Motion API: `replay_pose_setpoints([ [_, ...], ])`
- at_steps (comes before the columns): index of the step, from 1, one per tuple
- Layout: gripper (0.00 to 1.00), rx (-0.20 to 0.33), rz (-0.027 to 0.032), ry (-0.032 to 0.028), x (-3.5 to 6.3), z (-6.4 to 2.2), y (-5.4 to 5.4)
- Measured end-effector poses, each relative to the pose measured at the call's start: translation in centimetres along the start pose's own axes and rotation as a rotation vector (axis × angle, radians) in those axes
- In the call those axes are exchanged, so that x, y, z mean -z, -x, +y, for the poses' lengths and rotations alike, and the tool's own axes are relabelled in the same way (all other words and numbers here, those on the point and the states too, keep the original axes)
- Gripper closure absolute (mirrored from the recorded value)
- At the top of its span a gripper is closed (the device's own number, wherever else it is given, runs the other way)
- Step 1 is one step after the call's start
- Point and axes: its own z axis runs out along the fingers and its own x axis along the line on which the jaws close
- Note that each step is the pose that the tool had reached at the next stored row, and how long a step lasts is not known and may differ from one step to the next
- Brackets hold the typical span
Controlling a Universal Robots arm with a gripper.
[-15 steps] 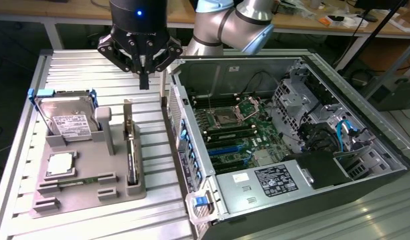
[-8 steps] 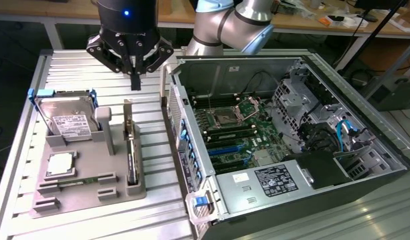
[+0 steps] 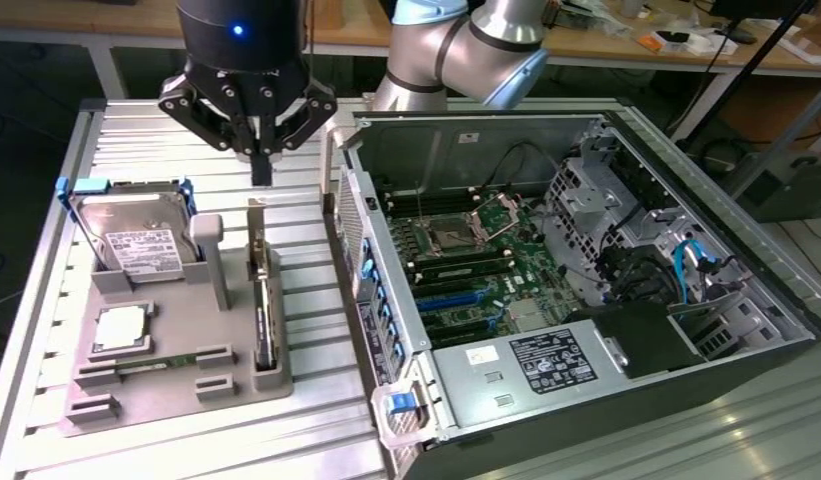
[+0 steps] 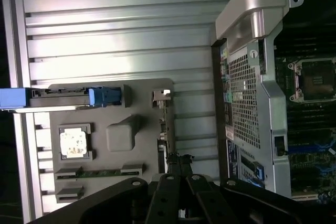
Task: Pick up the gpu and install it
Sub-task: 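Reach for the gpu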
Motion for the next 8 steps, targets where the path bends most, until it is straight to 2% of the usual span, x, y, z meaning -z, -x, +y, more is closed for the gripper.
replay_pose_setpoints([
  [8,0.89,0.0,-0.0001,-0.0001,0.05,-1.79,-0.4],
])
